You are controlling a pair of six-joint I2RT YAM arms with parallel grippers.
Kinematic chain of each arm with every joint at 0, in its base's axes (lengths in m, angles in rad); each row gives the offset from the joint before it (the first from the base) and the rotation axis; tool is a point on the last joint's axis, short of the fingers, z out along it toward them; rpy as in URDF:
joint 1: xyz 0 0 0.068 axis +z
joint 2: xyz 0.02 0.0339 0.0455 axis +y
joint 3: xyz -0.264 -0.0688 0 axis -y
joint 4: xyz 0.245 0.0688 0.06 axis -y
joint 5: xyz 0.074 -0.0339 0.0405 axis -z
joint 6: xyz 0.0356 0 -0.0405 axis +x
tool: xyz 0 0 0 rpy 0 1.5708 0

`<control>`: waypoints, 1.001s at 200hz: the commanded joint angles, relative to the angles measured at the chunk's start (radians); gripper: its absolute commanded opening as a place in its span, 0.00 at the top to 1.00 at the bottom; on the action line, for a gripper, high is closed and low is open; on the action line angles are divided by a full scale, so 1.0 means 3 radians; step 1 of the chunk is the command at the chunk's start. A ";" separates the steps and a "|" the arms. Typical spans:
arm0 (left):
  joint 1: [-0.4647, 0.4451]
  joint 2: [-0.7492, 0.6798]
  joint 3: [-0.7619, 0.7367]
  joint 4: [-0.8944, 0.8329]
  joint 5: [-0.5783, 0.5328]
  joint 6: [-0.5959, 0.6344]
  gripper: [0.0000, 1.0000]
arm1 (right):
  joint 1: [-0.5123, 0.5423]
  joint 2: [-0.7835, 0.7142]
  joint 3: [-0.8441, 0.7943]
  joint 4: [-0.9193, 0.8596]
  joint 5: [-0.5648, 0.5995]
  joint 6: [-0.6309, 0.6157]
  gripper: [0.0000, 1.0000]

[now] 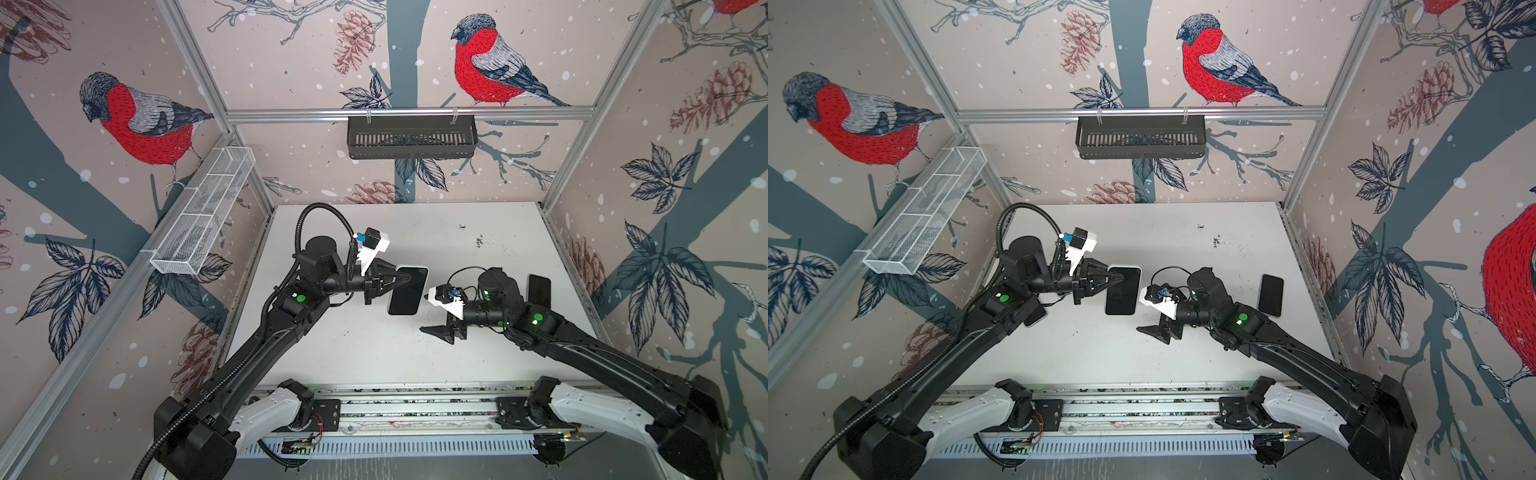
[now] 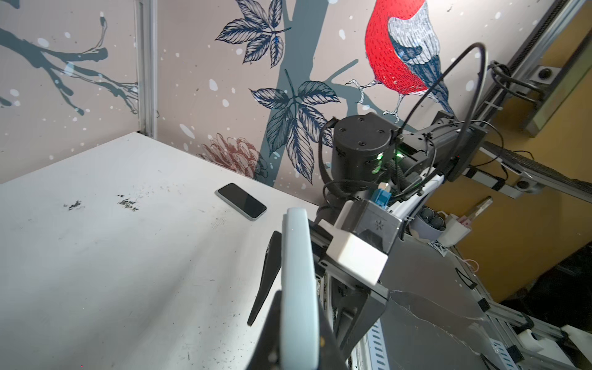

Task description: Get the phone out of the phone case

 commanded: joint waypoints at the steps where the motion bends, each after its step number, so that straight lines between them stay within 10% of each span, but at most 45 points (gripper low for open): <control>1: 0.0001 -0.0007 -0.0063 0.0694 0.0281 -0.0255 1.00 | 0.0004 0.0023 0.0008 -0.0022 -0.0210 -0.0302 0.19; 200: 0.0000 0.0004 -0.0223 0.0896 0.0246 -0.0325 1.00 | -0.0062 0.0221 0.0145 -0.0041 -0.0908 -0.0431 0.38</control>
